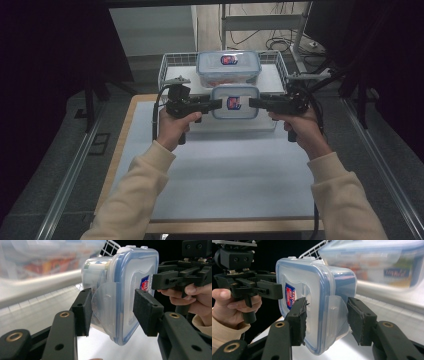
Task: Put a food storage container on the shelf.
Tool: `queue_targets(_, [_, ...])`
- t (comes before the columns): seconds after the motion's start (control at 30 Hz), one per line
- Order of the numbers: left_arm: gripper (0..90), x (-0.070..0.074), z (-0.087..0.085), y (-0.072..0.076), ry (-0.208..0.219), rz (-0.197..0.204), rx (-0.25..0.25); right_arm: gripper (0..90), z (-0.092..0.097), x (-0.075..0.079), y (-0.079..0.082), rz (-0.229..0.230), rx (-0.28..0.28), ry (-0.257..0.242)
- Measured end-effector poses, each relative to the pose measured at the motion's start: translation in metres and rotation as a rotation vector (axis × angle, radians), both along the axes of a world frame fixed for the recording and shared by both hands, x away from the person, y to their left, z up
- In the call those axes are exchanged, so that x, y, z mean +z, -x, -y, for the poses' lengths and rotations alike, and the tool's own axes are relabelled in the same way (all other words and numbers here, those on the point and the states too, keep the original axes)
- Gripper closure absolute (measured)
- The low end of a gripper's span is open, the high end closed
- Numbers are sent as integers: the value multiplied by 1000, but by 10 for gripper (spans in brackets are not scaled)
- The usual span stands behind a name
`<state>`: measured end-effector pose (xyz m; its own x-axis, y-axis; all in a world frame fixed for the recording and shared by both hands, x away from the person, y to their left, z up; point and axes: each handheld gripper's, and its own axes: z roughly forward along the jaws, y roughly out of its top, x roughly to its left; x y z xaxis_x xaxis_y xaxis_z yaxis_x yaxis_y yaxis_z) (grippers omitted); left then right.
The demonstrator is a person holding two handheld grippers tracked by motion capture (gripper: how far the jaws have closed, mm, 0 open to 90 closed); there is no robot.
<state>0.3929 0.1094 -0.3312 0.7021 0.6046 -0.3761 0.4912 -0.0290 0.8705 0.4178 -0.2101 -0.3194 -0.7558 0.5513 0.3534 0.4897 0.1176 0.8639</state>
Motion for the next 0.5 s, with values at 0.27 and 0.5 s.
queue_targets(0.27, [511,21,-1,-14,22,14,-7,514,-2,29,-11,25,-10,16])
queue_targets(0.5, [512,38,-3,-28,20,27,-13,514,-3,48,-26,26,-12,10])
